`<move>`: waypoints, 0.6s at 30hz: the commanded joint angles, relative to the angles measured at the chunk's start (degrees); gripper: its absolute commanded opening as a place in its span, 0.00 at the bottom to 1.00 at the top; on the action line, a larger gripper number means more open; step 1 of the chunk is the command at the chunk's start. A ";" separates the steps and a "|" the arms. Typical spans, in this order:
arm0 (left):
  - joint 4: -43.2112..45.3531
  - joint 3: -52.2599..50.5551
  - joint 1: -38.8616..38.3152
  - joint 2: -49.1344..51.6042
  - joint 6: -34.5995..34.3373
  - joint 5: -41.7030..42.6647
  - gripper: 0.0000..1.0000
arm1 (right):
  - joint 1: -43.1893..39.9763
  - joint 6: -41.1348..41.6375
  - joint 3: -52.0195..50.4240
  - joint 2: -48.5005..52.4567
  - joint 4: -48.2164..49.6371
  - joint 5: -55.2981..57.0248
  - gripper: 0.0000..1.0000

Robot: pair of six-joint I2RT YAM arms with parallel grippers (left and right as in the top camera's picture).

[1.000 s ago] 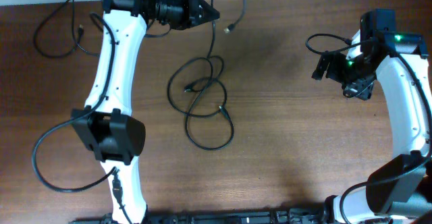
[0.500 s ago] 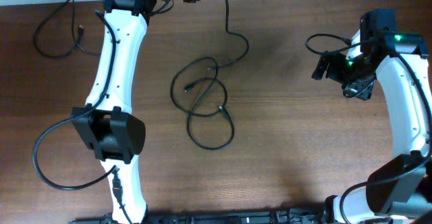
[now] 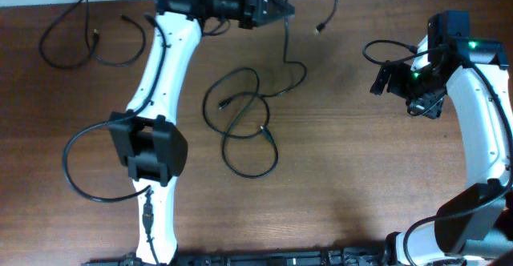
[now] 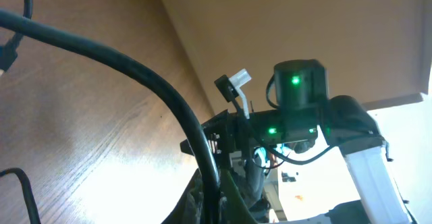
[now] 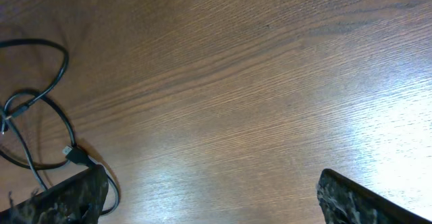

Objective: Untangle cables

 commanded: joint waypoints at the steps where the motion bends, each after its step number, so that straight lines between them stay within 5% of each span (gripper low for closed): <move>1: 4.31 0.50 -0.39 -0.02 -3.43 1.27 0.00 | -0.20 -0.37 0.63 -0.37 -0.15 0.74 0.98; 5: 20.31 0.50 0.28 -0.24 -13.88 8.74 0.00 | -0.20 -0.37 0.63 -0.37 -0.13 0.74 0.98; 15: 74.49 0.55 11.85 -1.75 -55.74 12.72 0.00 | -0.20 -0.37 0.63 -0.37 -0.15 0.74 0.98; 18: 79.65 0.55 16.70 -1.75 -58.71 12.87 0.00 | -0.20 -0.37 0.63 -0.37 -0.15 0.74 0.98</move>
